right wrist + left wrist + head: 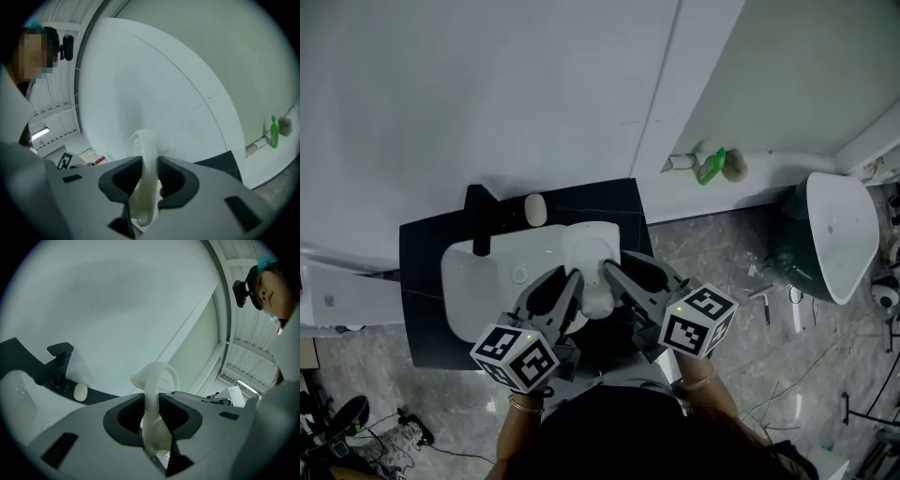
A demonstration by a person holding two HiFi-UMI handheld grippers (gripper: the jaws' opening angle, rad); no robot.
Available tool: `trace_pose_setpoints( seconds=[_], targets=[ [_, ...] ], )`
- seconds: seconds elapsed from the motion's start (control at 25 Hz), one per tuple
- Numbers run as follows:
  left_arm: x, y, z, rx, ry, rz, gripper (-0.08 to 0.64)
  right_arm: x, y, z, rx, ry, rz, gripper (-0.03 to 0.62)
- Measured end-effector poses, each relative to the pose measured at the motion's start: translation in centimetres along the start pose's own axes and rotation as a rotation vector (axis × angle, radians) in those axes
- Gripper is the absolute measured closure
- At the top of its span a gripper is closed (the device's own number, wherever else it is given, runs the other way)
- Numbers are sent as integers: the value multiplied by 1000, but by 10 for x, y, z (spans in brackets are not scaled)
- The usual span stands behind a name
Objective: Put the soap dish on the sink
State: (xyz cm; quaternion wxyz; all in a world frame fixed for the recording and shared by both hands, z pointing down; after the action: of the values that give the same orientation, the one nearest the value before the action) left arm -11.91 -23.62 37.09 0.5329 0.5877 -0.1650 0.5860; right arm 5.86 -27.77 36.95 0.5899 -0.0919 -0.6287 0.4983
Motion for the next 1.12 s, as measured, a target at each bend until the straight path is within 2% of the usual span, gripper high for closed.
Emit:
trace_pose_setpoints(
  seconds=[0.12,0.28,0.6,0.96,1.12],
  targets=[
    [0,39,36,5,39,-6,459,-10,-33,38,27,25,12,477],
    [9,60,57,-4,78,-19,460,-10,-58,57,50,53,20,477],
    [41,121,112,-68,159,-73,459,2,-128,114,96,104,65,477],
    [67,162,153,-129,261,-80,462,14,-181,153,170,168,122,477],
    [75,171,163,-152,283,-92,465,16,-196,163,168,199,128,477]
  ],
)
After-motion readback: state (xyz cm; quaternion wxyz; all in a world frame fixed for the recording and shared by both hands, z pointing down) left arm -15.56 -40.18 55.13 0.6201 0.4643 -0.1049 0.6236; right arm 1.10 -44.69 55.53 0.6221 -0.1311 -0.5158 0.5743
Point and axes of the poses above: the fingertips, and each gripper's own axes: z forward along the fingers, y to its left, x out of its underside, the point moved 8 cm from there along -z, backward along the fingers, and after that the axes turned 11 degrees about z, right-handed, at the moved point
